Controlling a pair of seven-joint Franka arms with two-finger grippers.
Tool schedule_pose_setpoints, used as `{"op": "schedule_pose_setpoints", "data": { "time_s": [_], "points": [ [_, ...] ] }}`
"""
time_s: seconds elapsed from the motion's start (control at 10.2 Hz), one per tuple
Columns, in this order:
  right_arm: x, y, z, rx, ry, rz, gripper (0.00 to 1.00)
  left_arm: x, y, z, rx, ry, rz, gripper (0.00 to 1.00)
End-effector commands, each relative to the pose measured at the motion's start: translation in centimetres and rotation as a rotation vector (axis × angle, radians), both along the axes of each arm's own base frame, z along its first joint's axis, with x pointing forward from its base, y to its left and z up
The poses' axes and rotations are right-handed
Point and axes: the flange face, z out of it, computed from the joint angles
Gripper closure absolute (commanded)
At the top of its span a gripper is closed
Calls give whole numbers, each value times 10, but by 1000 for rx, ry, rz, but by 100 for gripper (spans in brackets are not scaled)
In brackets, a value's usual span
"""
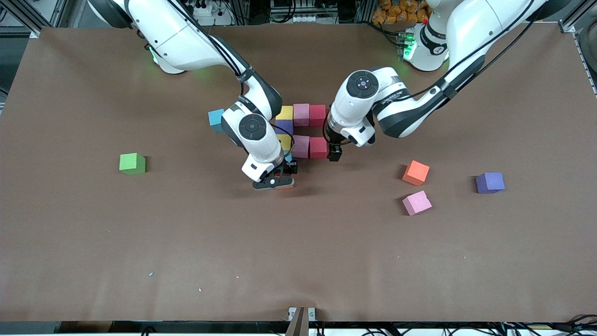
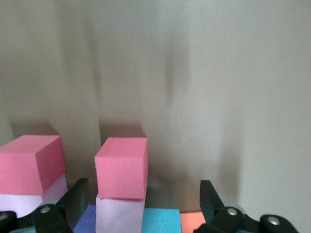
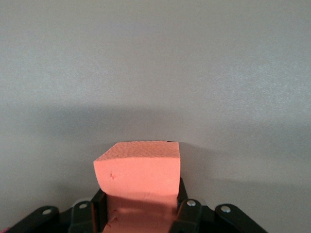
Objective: Arrange 11 blocks into digit 3
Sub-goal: 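Reach the left gripper to the loose lavender block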
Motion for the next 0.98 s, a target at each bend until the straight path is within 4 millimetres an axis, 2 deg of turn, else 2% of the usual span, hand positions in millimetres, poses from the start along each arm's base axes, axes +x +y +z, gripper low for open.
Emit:
{"op": "schedule_pose_setpoints", "data": {
  "time_s": [0.0,0.3,0.49,0.89],
  "points": [
    [-6,-3,5,-7,0,0,100,5,18,6,61,-14,-81,0],
    [-7,-2,4,-7,2,-4,100,21,40,6,89,-12,-198,0],
    [-11,-4,-3,-13,10,-2,100,40,61,10,83,-29,-287,0],
    [-13,-2,-2,-7,12,-3,100,82,99,24,82,-59,-456,0]
  ]
}}
